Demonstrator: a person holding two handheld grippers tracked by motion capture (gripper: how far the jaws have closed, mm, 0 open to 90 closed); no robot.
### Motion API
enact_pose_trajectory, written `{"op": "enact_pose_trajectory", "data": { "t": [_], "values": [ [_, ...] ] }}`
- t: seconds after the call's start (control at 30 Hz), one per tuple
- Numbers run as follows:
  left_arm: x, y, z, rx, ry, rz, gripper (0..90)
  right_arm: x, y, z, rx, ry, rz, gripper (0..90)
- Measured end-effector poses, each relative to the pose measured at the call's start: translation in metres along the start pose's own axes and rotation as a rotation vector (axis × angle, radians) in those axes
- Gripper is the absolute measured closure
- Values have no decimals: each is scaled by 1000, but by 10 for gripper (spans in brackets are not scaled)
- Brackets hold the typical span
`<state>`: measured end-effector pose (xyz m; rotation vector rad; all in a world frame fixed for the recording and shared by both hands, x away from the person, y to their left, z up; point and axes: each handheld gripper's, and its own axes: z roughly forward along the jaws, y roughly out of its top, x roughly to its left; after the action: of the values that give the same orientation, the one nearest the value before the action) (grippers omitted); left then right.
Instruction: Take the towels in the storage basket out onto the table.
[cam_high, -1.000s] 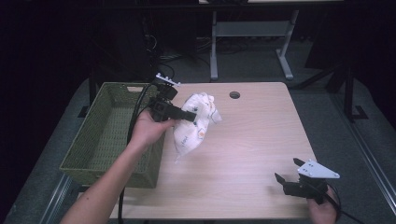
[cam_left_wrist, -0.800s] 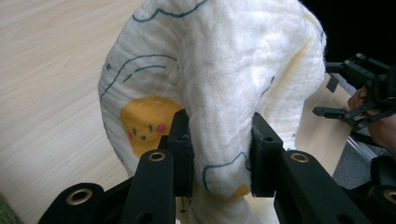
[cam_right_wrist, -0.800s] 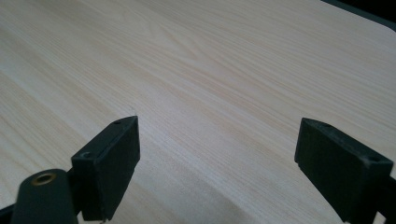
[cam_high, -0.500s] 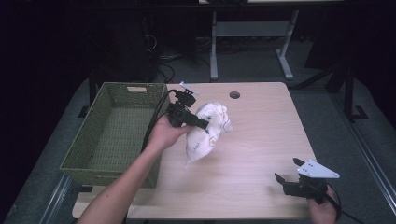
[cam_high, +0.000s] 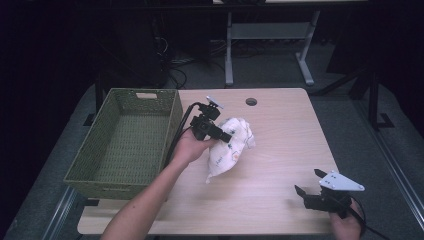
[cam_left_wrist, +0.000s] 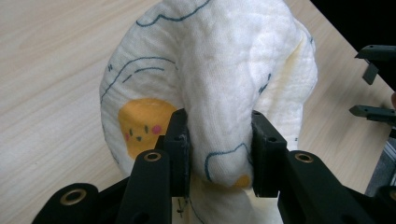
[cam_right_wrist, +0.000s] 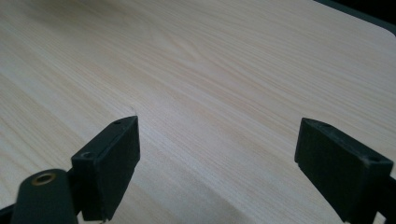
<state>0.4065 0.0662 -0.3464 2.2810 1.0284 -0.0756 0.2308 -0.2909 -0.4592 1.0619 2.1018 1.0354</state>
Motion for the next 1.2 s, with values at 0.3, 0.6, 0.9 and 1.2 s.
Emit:
{"op": "enact_pose_trajectory", "data": {
  "t": [0.3,0.6,0.9,1.2],
  "values": [
    [1,-2,31,21,-5,-38,695,-1,0,-1,-5,-3,3,137],
    [-8,-3,54,38,-22,-49,653,0,1,-1,-6,0,1,137],
    [-11,-7,62,27,-36,-55,557,0,1,-2,-7,-1,0,137],
    [-13,-16,65,14,-27,-47,521,0,1,-1,-7,1,-7,137]
  ]
}}
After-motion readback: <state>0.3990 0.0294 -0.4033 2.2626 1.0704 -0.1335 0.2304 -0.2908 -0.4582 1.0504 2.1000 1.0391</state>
